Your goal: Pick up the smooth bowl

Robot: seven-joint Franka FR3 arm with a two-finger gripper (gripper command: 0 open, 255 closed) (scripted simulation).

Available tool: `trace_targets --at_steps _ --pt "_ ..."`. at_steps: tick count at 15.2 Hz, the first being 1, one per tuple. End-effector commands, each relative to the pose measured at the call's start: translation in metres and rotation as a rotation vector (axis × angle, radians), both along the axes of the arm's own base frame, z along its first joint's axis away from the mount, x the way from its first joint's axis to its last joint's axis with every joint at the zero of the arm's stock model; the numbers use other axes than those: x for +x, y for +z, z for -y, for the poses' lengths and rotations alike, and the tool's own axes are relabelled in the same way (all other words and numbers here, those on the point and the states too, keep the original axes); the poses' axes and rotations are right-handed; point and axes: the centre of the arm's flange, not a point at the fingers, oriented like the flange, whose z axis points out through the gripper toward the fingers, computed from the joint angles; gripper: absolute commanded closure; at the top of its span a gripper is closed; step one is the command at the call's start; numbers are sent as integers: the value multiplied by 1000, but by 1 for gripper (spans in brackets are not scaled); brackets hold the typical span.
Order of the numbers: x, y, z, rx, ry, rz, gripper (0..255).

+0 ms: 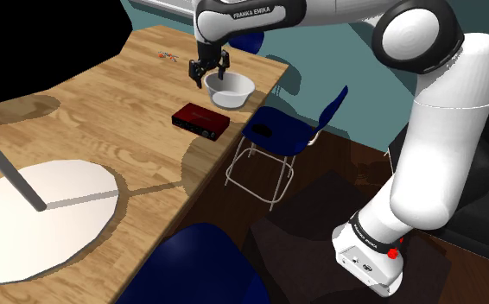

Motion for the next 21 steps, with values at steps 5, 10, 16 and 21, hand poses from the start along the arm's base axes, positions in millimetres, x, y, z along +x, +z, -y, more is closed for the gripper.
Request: trace_targets --at_steps 5,10,16,21 --pt "-1 -10 -1 0 0 0 255" --pt "0 -10 -1 0 0 0 255" --pt "-1 12 -1 0 0 0 255" --pt "-1 39 -1 0 0 0 255"
